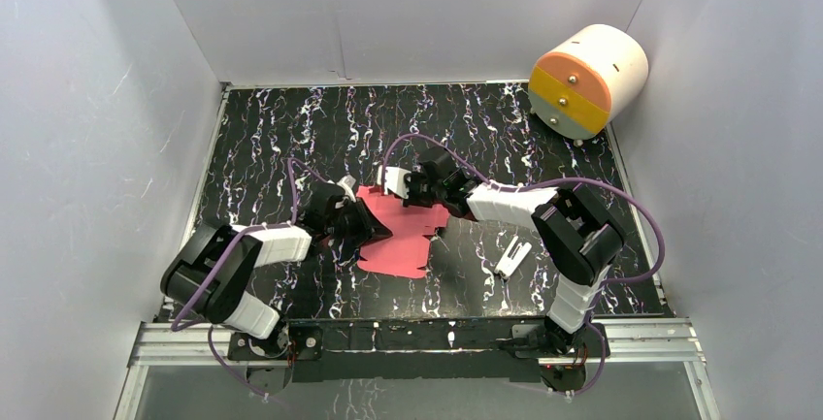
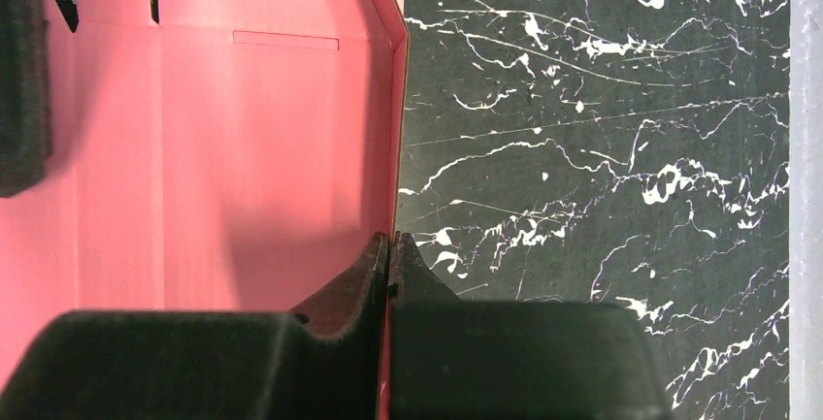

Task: Fold the paper box

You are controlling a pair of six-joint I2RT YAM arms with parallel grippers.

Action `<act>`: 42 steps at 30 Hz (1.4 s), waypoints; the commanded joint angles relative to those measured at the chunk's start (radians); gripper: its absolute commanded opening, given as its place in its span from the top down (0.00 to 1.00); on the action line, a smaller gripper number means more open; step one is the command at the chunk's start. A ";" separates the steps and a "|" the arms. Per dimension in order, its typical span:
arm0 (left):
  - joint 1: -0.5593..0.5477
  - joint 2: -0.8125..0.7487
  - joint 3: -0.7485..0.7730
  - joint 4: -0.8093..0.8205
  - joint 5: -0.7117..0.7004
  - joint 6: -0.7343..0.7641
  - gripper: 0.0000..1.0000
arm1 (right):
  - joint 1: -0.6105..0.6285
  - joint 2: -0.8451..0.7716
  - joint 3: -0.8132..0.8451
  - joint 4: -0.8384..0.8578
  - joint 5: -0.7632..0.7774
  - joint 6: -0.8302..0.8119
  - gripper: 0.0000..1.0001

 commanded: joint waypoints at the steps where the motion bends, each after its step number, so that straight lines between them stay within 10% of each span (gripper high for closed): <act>1: -0.004 0.021 0.050 0.067 -0.050 -0.022 0.92 | 0.016 -0.026 0.045 0.002 -0.014 -0.019 1.00; 42: -0.016 0.068 0.032 0.081 -0.148 -0.010 0.92 | 0.160 -0.237 -0.063 -0.045 0.048 0.111 1.00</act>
